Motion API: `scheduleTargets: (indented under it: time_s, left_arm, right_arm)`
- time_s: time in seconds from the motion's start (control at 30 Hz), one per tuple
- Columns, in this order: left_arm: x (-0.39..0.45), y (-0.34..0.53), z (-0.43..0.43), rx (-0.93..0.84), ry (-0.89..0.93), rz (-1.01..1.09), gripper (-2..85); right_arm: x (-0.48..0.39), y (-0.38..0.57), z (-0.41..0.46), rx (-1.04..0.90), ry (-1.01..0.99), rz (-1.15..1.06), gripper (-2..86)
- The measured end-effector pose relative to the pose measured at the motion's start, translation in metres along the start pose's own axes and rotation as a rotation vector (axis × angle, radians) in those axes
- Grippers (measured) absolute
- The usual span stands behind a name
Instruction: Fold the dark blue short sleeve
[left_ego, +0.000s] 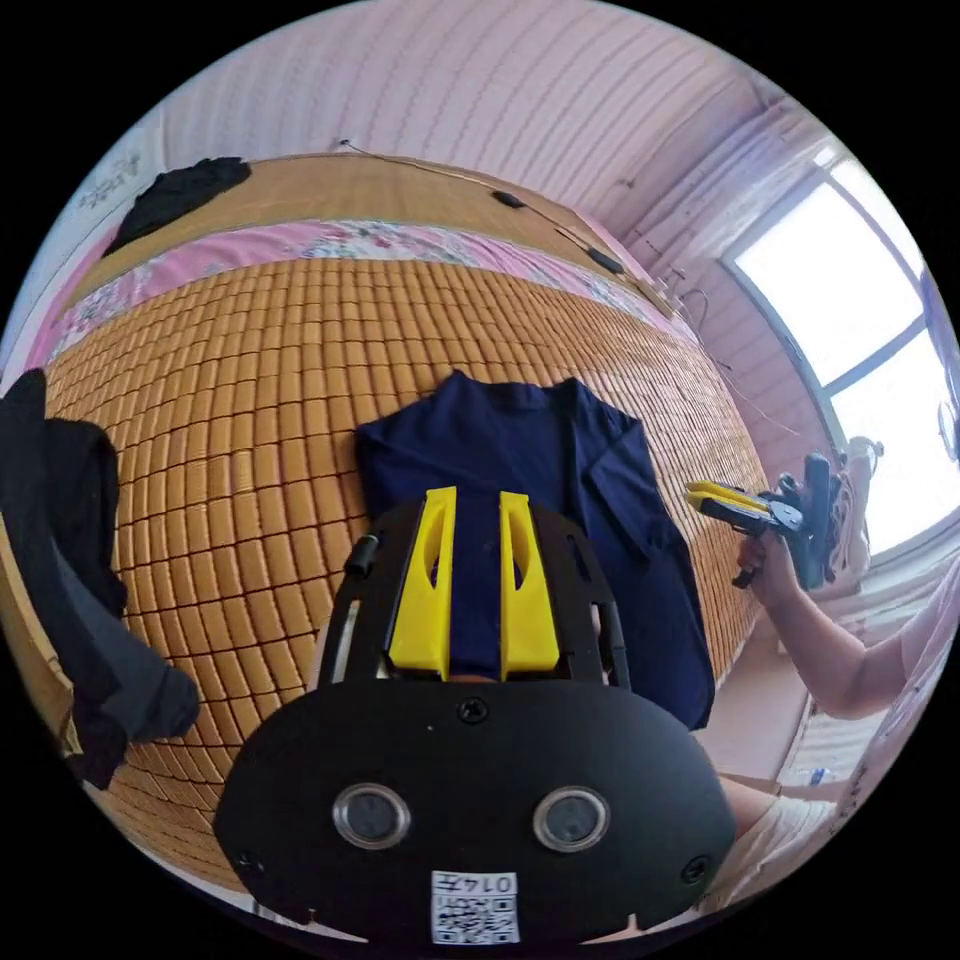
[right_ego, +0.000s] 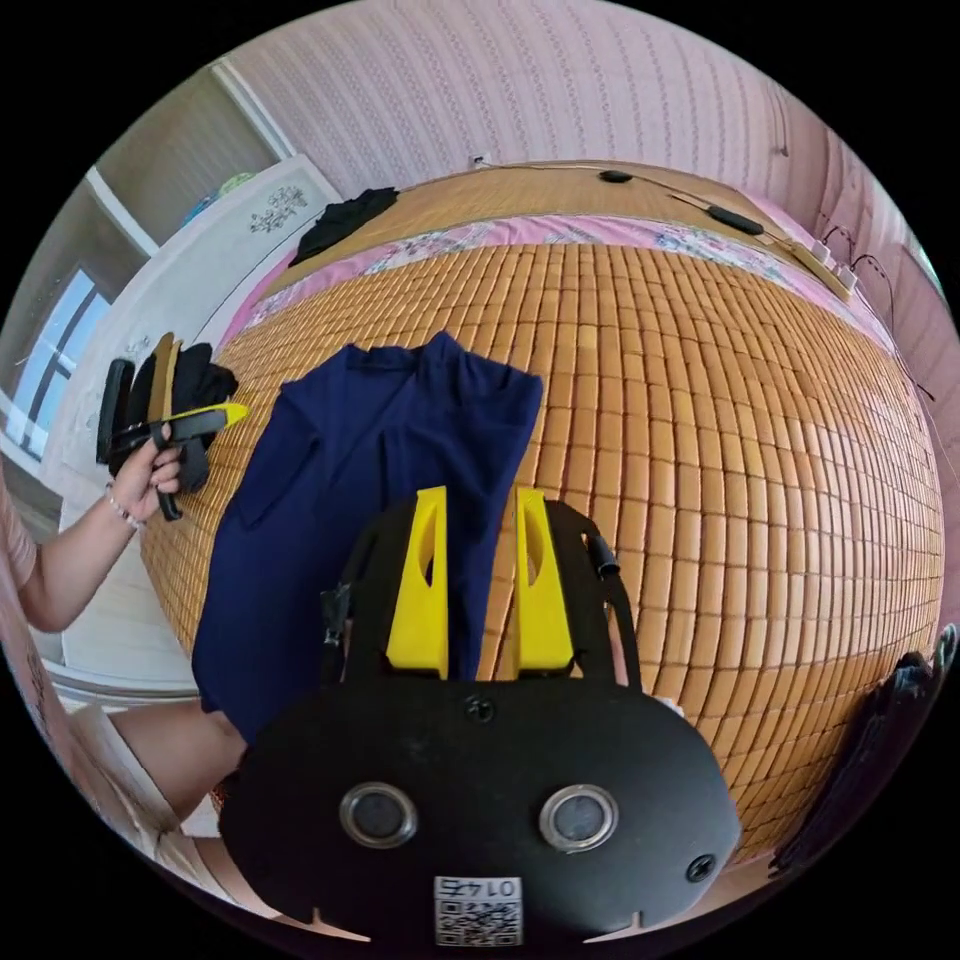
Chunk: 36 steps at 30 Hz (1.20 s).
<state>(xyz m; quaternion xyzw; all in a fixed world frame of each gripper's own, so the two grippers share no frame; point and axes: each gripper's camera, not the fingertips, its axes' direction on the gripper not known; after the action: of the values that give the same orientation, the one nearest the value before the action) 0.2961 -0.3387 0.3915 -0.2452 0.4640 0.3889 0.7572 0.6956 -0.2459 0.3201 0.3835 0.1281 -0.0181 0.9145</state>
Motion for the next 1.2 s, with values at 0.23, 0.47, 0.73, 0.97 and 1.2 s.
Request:
scheduleTargets:
  time_s: [0.23, 0.47, 0.73, 0.97, 1.2]
  left_arm:
    - [-0.068, -0.014, 0.009, 0.011, 0.003, -0.139, 11.8]
    - [-0.092, -0.025, 0.023, -0.038, 0.069, -0.151, 7.0]
    - [-0.103, -0.041, 0.003, -0.042, 0.045, -0.11, -0.6]
    - [-0.098, -0.076, -0.024, 0.079, 0.034, -0.064, -0.9]
    - [-0.086, -0.093, -0.053, 0.179, 0.025, 0.002, -0.8]
  right_arm:
    - [0.029, -0.055, 0.049, -0.051, 0.025, 0.129, 9.6]
    - [0.033, -0.061, 0.06, -0.077, 0.049, 0.088, 3.5]
    - [0.052, -0.086, 0.047, -0.055, -0.008, 0.064, 0.5]
    - [0.063, -0.122, 0.026, 0.045, 0.011, 0.037, 0.3]
    - [0.067, -0.135, 0.003, 0.123, -0.007, 0.048, 0.3]
